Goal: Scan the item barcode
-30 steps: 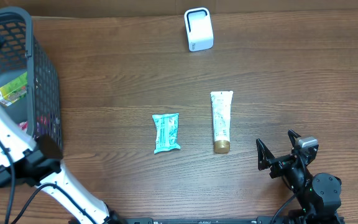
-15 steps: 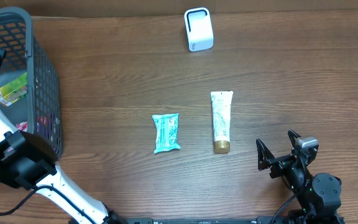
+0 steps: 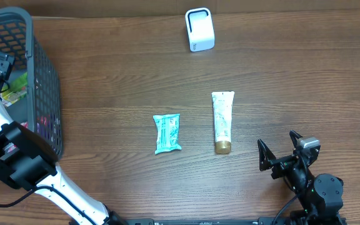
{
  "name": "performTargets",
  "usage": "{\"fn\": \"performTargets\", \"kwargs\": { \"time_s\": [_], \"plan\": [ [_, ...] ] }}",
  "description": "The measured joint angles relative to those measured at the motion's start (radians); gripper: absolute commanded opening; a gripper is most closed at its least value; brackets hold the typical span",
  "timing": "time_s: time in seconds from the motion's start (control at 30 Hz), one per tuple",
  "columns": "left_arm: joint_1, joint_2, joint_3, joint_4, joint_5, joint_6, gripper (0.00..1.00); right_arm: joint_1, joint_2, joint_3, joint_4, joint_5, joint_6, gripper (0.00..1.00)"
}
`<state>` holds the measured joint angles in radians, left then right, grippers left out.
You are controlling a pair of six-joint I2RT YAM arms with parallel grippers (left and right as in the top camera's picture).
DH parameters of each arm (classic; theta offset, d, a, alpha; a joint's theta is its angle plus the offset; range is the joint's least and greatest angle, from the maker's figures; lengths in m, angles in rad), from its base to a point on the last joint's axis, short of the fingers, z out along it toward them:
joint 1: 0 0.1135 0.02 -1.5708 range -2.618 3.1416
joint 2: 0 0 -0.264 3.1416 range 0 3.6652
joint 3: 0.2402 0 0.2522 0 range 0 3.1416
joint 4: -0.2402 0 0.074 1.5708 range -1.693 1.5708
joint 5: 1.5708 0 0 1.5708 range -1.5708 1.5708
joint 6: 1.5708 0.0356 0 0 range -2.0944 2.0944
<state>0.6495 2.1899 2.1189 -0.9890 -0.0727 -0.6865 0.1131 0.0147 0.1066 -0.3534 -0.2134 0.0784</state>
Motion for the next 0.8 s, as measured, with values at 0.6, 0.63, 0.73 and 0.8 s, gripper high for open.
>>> {"fn": "performTargets", "kwargs": {
  "time_s": [0.6, 0.63, 0.73, 0.8],
  "plan": [
    [0.000, 0.000, -0.162, 0.190, -0.024, -0.037, 1.00, 0.000, 0.000, 0.000, 0.000, 0.000, 0.000, 1.00],
    [0.000, 0.000, -0.175, 0.203, -0.026, -0.051, 1.00, 0.000, 0.000, 0.000, 0.000, 0.000, 0.000, 1.00],
    [0.000, 0.000, -0.215, 0.248, -0.027, -0.102, 1.00, 0.000, 0.000, 0.000, 0.000, 0.000, 0.000, 1.00],
    [0.000, 0.000, -0.239, 0.265, -0.028, -0.138, 1.00, 0.000, 0.000, 0.000, 0.000, 0.000, 0.000, 1.00]
  ]
}}
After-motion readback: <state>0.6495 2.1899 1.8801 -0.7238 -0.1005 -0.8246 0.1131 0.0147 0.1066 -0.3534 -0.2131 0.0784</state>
